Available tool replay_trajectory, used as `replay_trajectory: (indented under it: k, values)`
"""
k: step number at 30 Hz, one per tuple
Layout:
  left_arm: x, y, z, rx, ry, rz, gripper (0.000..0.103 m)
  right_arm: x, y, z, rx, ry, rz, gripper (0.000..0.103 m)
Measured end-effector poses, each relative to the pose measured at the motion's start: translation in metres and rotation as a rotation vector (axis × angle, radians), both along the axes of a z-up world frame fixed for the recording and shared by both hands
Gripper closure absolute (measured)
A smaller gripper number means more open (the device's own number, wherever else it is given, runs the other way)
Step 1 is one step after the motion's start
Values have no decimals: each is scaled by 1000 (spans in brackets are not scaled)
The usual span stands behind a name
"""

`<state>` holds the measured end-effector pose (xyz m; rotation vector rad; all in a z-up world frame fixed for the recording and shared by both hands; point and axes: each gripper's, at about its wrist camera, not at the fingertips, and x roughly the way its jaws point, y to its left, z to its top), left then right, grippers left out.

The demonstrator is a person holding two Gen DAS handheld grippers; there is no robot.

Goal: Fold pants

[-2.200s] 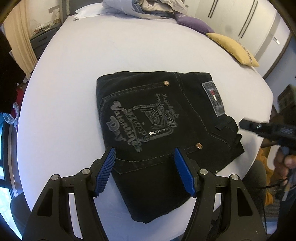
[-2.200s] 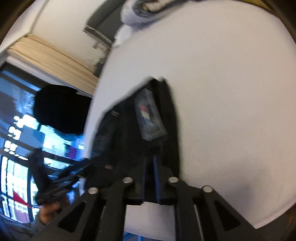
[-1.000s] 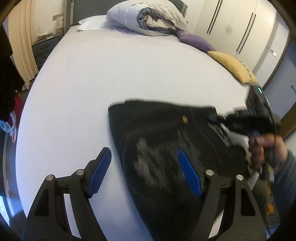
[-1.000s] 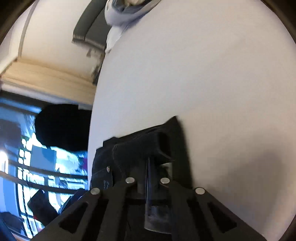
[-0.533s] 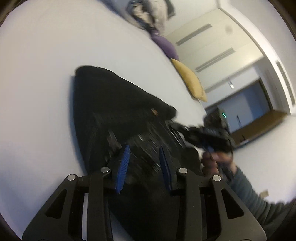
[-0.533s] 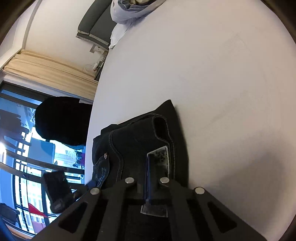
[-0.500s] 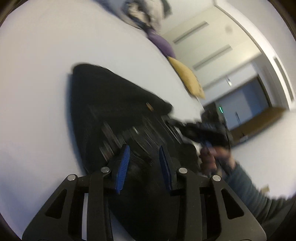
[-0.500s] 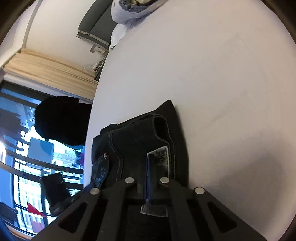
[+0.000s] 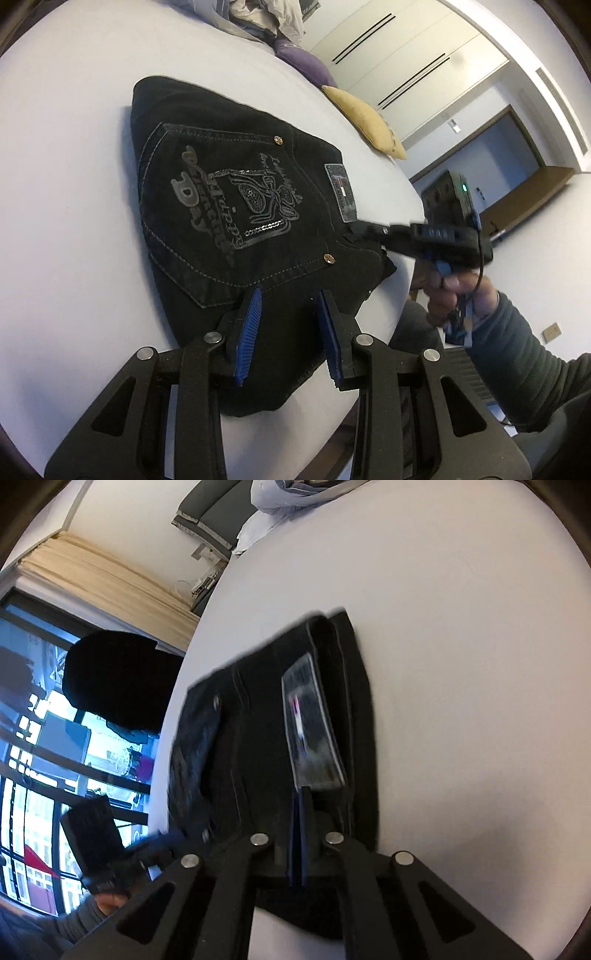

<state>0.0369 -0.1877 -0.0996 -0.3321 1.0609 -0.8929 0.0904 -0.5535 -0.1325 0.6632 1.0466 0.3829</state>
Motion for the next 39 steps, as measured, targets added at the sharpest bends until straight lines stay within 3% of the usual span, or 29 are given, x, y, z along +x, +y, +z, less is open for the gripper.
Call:
replay_trajectory:
  k: [2,6,8,9,10,11,13,16,19,23,27,28,29,31,39]
  values:
    - [0,-5,-2,26,-29,-15,73,-4,-9,-7,56,13,-30,103]
    - [3,-12,8,59,-37,-4,73,-6,-9,8,15,15,-38,101]
    - [-3,-11,25,110,-72,19,71,-15,-15,28,-25,-31,-59,74]
    - [-5,-5,35,114,-100,40,67,-18,-19,33,-36,-43,-71,43]
    - [-6,1,43,108,-121,61,39,-20,-25,39,-45,-61,-85,33]
    - [-5,8,50,104,-143,97,9,-21,-28,41,-47,-64,-87,33]
    - [2,21,52,102,-166,158,6,-15,-35,40,-50,-50,-100,33]
    - [30,29,37,158,-75,212,6,1,-36,31,-32,-23,-85,33]
    - [53,27,21,176,24,201,6,24,-29,17,0,35,-40,33]
    - [72,15,4,138,103,146,7,53,-28,-1,53,85,-33,37]
    - [85,1,-10,154,137,136,10,72,-21,-7,67,112,-2,44]
    - [88,-5,-11,176,134,127,16,76,-15,-8,57,116,17,48]
    - [89,-9,-11,199,126,122,32,78,-11,-8,43,118,29,51]
    - [92,-20,-11,264,112,118,45,79,-3,-7,-7,114,43,61]
    - [80,-48,8,426,-14,101,71,70,29,27,-249,32,67,80]
